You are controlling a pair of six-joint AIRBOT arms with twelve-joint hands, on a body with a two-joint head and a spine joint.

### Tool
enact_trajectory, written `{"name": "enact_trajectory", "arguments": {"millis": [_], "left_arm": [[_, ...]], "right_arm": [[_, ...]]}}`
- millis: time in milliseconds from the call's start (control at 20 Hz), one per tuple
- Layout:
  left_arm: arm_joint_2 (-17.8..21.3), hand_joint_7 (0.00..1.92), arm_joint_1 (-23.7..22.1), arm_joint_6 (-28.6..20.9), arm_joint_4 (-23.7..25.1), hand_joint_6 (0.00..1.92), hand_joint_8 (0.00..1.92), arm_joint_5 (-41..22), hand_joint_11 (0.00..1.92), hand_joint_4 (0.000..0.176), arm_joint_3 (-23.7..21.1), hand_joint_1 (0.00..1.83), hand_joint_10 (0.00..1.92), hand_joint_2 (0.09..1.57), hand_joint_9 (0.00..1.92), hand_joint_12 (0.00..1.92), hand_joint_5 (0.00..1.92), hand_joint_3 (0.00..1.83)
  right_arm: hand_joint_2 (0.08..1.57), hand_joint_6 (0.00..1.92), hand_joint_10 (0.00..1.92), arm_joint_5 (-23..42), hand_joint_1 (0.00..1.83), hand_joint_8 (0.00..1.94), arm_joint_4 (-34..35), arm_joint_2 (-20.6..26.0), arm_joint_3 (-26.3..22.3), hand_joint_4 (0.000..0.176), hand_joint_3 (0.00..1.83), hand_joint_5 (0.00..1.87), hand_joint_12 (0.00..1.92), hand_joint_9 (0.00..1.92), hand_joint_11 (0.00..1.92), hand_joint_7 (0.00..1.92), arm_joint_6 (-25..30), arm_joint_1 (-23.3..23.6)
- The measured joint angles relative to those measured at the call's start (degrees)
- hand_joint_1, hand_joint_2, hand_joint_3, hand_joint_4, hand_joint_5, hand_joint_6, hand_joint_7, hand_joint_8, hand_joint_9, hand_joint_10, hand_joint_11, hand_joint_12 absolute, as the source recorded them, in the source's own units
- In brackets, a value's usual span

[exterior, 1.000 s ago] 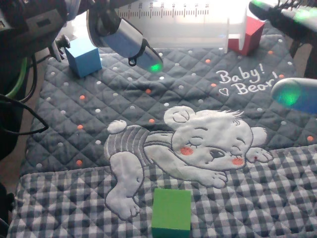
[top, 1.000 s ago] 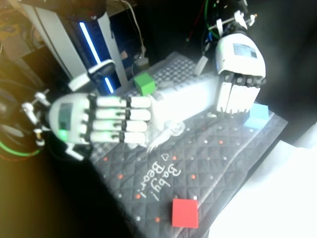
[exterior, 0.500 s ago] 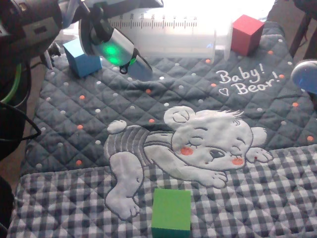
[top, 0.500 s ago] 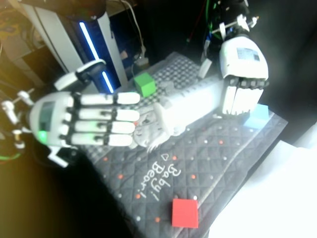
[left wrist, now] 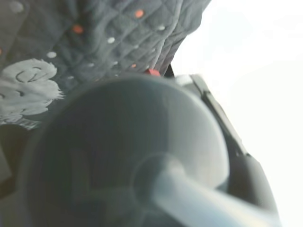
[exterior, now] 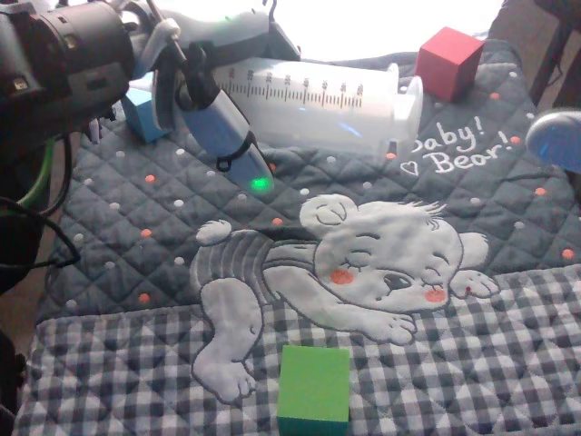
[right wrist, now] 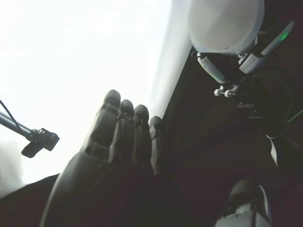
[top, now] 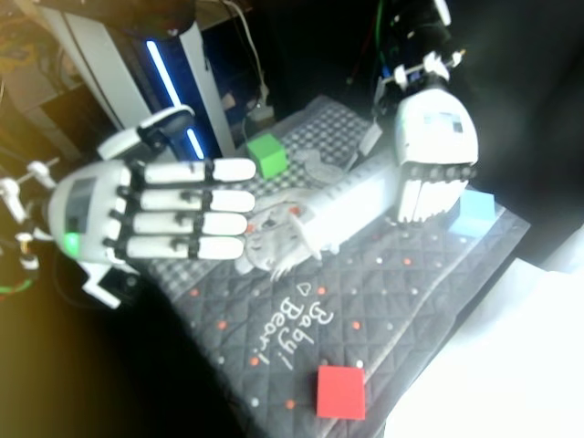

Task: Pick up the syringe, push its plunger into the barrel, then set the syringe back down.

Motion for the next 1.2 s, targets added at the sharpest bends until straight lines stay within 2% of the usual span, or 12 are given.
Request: {"name": "enact_trajectory", "arguments": {"millis": [100, 300, 450, 600, 650, 800, 950, 1000, 1050, 1100, 1150, 1200], "left_arm": [[-0.4, 1.41, 0.5, 0.0, 0.8, 1.92, 1.92, 0.1, 1.53, 0.000, -0.2, 1.48, 1.92, 0.89, 1.49, 1.92, 1.17, 0.53], [-1.2, 1.35, 2.3, 0.0, 1.2, 1.92, 1.92, 1.0, 1.41, 0.000, -0.2, 1.46, 1.92, 0.89, 1.42, 1.92, 1.12, 0.53], [-1.6, 1.40, 2.7, 0.0, 2.1, 1.92, 1.92, 1.5, 1.47, 0.000, -0.1, 1.46, 1.92, 0.83, 1.46, 1.92, 1.19, 0.68], [-2.6, 1.43, 3.6, -0.1, 2.7, 1.92, 1.92, 2.3, 1.51, 0.000, 0.2, 1.51, 1.92, 0.80, 1.50, 1.92, 1.22, 0.67], [-2.8, 1.44, 3.7, 0.0, 3.0, 1.92, 1.92, 2.7, 1.54, 0.000, 0.2, 1.52, 1.92, 0.74, 1.52, 1.92, 1.22, 0.77], [-3.0, 1.47, 3.9, 0.0, 3.5, 1.92, 1.92, 2.8, 1.56, 0.000, 0.2, 1.49, 1.92, 0.75, 1.54, 1.92, 1.25, 0.79], [-3.2, 1.48, 4.4, -0.3, 3.6, 1.92, 1.92, 3.0, 1.57, 0.000, 0.3, 1.49, 1.92, 0.68, 1.55, 1.92, 1.28, 0.93], [-3.2, 1.46, 4.4, -0.3, 3.7, 1.92, 1.92, 3.0, 1.57, 0.000, 0.3, 1.48, 1.92, 0.67, 1.54, 1.92, 1.26, 0.97], [-3.2, 1.46, 4.4, -0.3, 3.7, 1.92, 1.92, 3.0, 1.57, 0.000, 0.3, 1.48, 1.92, 0.67, 1.54, 1.92, 1.26, 0.97], [-3.2, 1.40, 4.4, -0.3, 3.8, 1.92, 1.92, 3.0, 1.52, 0.000, 0.3, 1.38, 1.92, 0.66, 1.50, 1.92, 1.21, 1.03], [-3.2, 1.40, 4.4, -0.3, 3.8, 1.92, 1.92, 3.0, 1.52, 0.000, 0.3, 1.38, 1.92, 0.66, 1.50, 1.92, 1.21, 1.03], [-3.2, 1.26, 4.4, -0.3, 3.8, 1.92, 1.92, 3.0, 1.45, 0.000, 0.3, 1.06, 1.92, 0.69, 1.40, 1.92, 0.90, 1.29]], "right_arm": [[0.86, 0.00, 0.00, -0.1, 0.06, 0.00, -0.4, 0.0, 0.0, 0.061, 0.00, 0.12, 0.01, 0.07, 0.11, 0.13, 0.0, 0.0], [0.87, 0.00, 0.00, -0.2, 0.06, 0.00, -0.4, 0.0, 0.0, 0.067, 0.01, 0.13, 0.01, 0.06, 0.10, 0.13, -0.1, 0.0], [0.89, 0.00, 0.00, -0.2, 0.07, 0.00, -0.5, 0.0, 0.0, 0.061, 0.01, 0.14, 0.01, 0.06, 0.10, 0.12, -0.1, 0.0], [0.88, 0.00, 0.01, -0.2, 0.05, 0.00, -0.5, -0.1, 0.0, 0.042, 0.00, 0.13, 0.01, 0.08, 0.11, 0.13, -0.1, 0.0], [0.86, 0.00, 0.00, -0.2, 0.05, 0.00, -0.6, -0.1, 0.0, 0.058, 0.00, 0.13, 0.01, 0.07, 0.10, 0.13, -0.1, 0.0], [0.88, 0.01, 0.01, -0.2, 0.05, 0.01, -0.6, -0.1, 0.0, 0.048, 0.00, 0.14, 0.01, 0.09, 0.12, 0.14, -0.1, 0.0], [0.88, 0.01, 0.00, -0.2, 0.08, 0.00, -0.5, -0.1, 0.0, 0.060, 0.00, 0.15, 0.01, 0.09, 0.11, 0.14, -0.1, 0.0], [0.87, 0.00, 0.01, -0.2, 0.08, 0.00, -0.6, -0.2, 0.0, 0.039, 0.00, 0.13, 0.01, 0.09, 0.12, 0.15, -0.1, 0.0], [0.87, 0.00, 0.01, -0.2, 0.08, 0.00, -0.7, -0.2, 0.0, 0.039, 0.00, 0.13, 0.01, 0.09, 0.12, 0.15, -0.1, 0.0], [0.88, 0.00, 0.00, -0.2, 0.09, 0.00, -0.8, -0.2, 0.0, 0.047, 0.00, 0.14, 0.01, 0.09, 0.11, 0.15, -0.1, 0.0], [0.88, 0.00, 0.00, -0.2, 0.09, 0.00, -0.7, -0.2, 0.0, 0.047, 0.00, 0.14, 0.01, 0.09, 0.11, 0.15, -0.1, 0.0], [0.88, 0.01, 0.01, -0.2, 0.09, 0.00, -0.7, -0.2, 0.0, 0.043, 0.00, 0.16, 0.01, 0.09, 0.12, 0.15, -0.1, 0.0]]}}
